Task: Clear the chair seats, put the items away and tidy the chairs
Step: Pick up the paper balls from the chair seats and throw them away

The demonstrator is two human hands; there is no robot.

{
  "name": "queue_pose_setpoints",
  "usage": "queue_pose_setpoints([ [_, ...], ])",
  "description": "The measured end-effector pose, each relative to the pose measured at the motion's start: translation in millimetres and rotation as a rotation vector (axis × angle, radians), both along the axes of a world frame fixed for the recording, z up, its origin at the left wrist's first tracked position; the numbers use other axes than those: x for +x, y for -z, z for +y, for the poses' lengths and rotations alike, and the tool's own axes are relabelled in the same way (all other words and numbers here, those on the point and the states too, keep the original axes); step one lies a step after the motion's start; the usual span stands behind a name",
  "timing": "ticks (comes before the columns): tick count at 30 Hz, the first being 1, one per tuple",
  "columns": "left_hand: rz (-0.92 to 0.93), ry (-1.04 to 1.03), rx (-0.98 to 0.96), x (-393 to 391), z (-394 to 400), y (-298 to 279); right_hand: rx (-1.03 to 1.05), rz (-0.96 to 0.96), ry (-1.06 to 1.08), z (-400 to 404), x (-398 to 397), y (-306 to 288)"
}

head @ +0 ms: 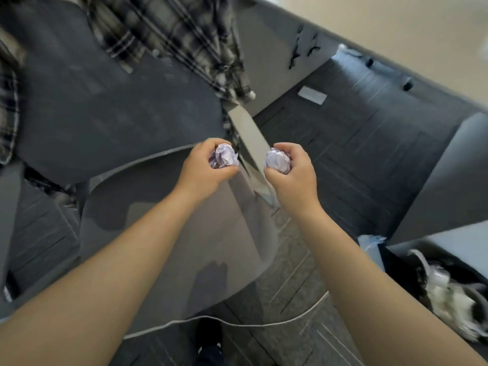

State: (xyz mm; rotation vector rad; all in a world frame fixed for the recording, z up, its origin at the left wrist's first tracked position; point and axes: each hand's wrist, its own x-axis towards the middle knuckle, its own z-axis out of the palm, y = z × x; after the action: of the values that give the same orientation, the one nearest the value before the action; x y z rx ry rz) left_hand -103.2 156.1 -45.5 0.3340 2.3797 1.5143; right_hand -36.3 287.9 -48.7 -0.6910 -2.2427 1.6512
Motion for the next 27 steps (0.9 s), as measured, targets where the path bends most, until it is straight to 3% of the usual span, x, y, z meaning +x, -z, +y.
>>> queue_pose_setpoints([
  [9, 0.085, 0.300, 0.114, 99, 138, -77, 0.084, 0.043, 0.304, 129, 154, -74],
  [16, 0.180, 0.674, 0.075, 176, 238, -110, 0.159, 0.019, 0.634, 191, 269, -112],
  [23, 0.152, 1.003, 0.015, 265, 315, -87, 0.119, -0.119, 0.901, 228, 381, -93],
  [27, 0.048, 1.034, -0.039, 308, 361, -46, 0.066, -0.149, 0.971, 262, 430, -59],
])
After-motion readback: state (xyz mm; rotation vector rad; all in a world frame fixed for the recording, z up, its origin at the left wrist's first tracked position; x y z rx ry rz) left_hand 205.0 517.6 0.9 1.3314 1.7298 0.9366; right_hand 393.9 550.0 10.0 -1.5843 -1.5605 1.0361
